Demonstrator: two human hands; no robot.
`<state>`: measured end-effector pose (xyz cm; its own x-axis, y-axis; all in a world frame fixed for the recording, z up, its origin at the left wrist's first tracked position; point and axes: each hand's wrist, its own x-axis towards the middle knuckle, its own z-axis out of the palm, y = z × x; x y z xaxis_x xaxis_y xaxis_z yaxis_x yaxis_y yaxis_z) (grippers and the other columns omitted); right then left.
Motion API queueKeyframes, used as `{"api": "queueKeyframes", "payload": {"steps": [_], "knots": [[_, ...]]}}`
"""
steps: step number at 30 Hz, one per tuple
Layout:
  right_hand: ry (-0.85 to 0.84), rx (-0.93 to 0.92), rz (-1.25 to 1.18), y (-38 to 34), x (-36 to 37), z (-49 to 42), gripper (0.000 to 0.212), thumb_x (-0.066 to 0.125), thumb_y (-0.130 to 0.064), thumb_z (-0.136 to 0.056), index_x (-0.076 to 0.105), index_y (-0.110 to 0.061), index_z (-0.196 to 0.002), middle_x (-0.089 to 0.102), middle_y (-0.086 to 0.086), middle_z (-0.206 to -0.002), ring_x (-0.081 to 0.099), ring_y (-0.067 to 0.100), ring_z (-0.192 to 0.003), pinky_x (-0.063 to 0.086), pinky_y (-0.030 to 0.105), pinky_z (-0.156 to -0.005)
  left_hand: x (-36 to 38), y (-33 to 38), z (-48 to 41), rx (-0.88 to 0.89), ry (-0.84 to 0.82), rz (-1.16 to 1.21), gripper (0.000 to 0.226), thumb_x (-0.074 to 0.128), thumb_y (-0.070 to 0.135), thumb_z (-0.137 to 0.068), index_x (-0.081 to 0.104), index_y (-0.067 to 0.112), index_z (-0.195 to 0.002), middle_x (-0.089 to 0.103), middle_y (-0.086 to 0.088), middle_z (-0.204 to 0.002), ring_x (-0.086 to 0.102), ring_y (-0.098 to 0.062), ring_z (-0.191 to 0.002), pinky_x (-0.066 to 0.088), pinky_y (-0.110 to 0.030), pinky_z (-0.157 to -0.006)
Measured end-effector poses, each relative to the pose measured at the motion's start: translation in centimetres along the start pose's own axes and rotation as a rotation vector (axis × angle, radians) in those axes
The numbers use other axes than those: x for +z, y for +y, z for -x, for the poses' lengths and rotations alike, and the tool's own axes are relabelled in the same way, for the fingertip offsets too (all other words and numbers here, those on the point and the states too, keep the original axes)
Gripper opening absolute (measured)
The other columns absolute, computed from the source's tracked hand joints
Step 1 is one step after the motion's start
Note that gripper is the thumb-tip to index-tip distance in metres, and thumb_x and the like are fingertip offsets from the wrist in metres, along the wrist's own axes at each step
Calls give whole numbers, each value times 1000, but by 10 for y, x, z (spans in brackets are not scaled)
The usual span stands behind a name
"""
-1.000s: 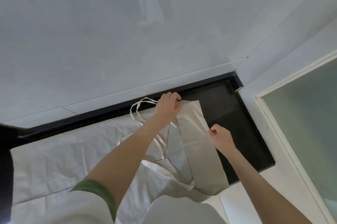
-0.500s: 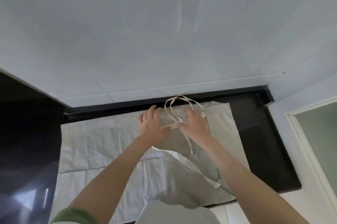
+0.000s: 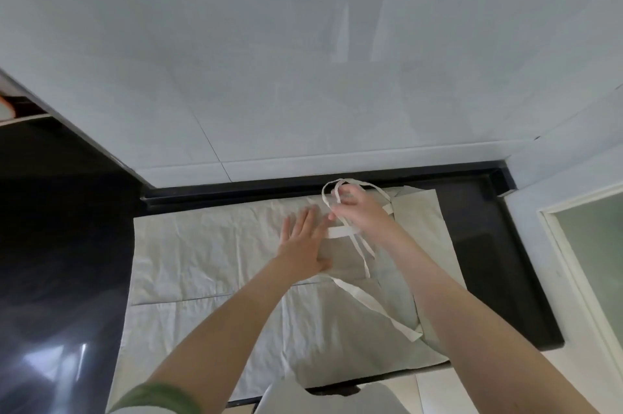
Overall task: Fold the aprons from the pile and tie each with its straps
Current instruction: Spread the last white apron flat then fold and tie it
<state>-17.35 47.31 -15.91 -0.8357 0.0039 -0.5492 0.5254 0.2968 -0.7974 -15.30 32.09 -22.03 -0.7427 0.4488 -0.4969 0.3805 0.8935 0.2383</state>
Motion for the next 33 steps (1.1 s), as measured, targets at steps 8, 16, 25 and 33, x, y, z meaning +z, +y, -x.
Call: {"api": "queueKeyframes", "payload": {"steps": [8,16,25,33], "knots": [[-133,-225,-189,-31,-16,27,33,60,-5,-92,58,-12,-124,62,4,-81,62,11,-77,47,19,-80,-3,0,-3,-30,219,35,51,47,3,-91,33,15,-138,23,-3,-149,23,-23,-137,22,-32,-112],[-41,-417,-316,-59,-26,53,37,52,1,-95,59,-19,-125,66,5,-75,64,19,-80,50,26,-82,-10,-4,10,140,93,3,57,49,5,-93,36,25,-145,19,-5,-155,14,-26,-144,14,-37,-118],[328,-133,390,-3,-23,55,42,53,-20,-96,46,-16,-137,49,5,-133,44,20,-126,38,31,-102,-42,17,22,127,-117,1078,27,39,-5,-92,61,10,-85,64,-4,-80,58,-18,-71,48,-27,-71],[92,-99,679,55,6,75,39,39,1,-91,61,-18,-117,61,3,-118,56,20,-101,47,38,-87,-61,32,16,-123,203,1180,15,34,12,-102,40,5,-114,66,-9,-78,59,-23,-52,47,-22,-45]]}}
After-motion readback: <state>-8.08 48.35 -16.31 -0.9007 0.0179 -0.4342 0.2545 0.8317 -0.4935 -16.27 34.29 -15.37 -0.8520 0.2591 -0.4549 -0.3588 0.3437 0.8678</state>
